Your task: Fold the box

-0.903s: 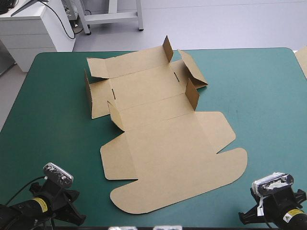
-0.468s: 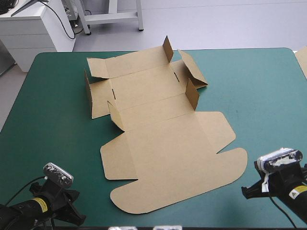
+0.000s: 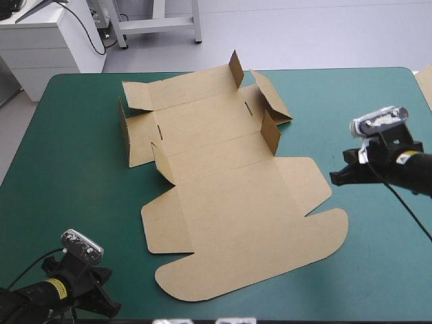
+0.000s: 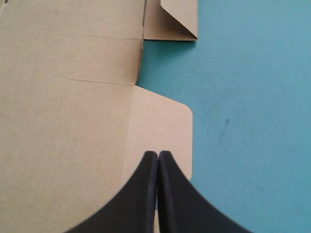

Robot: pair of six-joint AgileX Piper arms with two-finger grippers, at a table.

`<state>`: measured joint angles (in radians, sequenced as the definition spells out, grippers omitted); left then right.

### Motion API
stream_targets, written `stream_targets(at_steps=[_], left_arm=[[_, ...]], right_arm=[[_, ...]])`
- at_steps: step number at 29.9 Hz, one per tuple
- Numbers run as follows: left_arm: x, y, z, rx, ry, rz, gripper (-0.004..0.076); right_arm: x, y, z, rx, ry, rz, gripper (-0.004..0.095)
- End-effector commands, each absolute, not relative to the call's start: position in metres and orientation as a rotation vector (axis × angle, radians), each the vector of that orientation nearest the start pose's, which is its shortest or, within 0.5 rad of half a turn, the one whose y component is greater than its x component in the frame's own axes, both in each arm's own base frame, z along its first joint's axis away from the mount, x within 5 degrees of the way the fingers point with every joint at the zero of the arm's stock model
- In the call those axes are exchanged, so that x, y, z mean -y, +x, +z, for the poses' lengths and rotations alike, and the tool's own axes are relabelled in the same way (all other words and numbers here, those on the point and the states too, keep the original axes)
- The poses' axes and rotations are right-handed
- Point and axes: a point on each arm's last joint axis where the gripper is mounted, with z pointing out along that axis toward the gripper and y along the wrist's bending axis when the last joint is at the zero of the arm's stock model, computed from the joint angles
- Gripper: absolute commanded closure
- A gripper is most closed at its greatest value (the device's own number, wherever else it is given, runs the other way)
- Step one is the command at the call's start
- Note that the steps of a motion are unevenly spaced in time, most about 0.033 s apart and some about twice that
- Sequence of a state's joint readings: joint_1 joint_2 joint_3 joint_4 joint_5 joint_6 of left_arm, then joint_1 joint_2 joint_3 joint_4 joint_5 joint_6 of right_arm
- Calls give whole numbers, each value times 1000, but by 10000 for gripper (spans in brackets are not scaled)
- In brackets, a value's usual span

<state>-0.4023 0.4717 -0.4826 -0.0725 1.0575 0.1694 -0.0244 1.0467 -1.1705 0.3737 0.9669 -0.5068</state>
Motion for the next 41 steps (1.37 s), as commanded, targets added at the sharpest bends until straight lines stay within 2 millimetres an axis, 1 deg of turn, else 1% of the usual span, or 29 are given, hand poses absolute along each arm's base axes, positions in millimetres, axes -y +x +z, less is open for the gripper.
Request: stream_targets(at_steps=[1, 3, 4, 6, 8, 10, 12, 13, 16, 18, 20, 22, 25, 26, 28, 29, 31, 36, 41], left_arm=[[35, 62, 269, -2374, 682, -217, 731], [35, 62, 269, -2374, 682, -217, 731], [35, 62, 269, -2374, 682, -217, 731], [35, 62, 269, -2374, 682, -217, 731], [35, 62, 269, -2374, 682, -217, 731], [35, 62, 269, -2374, 682, -217, 731], [35, 62, 269, -2374, 682, -217, 731], [35, 62, 269, -2374, 682, -217, 731], [35, 62, 269, -2374, 682, -217, 731], [35, 62, 269, -2374, 682, -217, 731], [35, 62, 269, -2374, 682, -217, 731], [35, 62, 269, -2374, 682, -217, 731], [35, 62, 269, -2374, 682, -217, 731], [35, 62, 269, -2374, 682, -217, 731], [35, 62, 269, -2374, 682, -217, 731], [35, 62, 269, -2374, 682, -217, 731], [34, 62, 269, -2374, 683, -215, 731], [34, 62, 269, -2376, 678, -216, 731], [34, 62, 269, -2376, 678, -216, 731]], right_arm=[[-28, 233, 419, -2185, -477, 254, 929], [-28, 249, 423, -2198, -480, 269, 929], [-28, 261, 420, -2214, -483, 277, 929], [-29, 279, 419, -2224, -491, 285, 929], [-35, 295, 416, -2210, -573, 271, 927], [-46, 308, 414, -2178, -690, 255, 926], [-60, 318, 413, -2158, -747, 266, 926], [-67, 324, 412, -2152, -755, 275, 926], [-82, 345, 410, -2142, -700, 292, 927], [-88, 358, 408, -2138, -683, 274, 926], [-93, 371, 400, -2160, -708, 249, 902], [-98, 382, 392, -2199, -726, 250, 802], [-104, 394, 380, -2265, -759, 276, 583], [-106, 398, 376, -2285, -759, 285, 465], [-111, 405, 370, -2309, -752, 297, 317], [-112, 409, 366, -2321, -747, 299, 265], [-118, 415, 360, -2327, -759, 300, 232], [-131, 427, 350, -2331, -783, 271, 235], [-134, 440, 338, -2372, -732, 226, 235]])
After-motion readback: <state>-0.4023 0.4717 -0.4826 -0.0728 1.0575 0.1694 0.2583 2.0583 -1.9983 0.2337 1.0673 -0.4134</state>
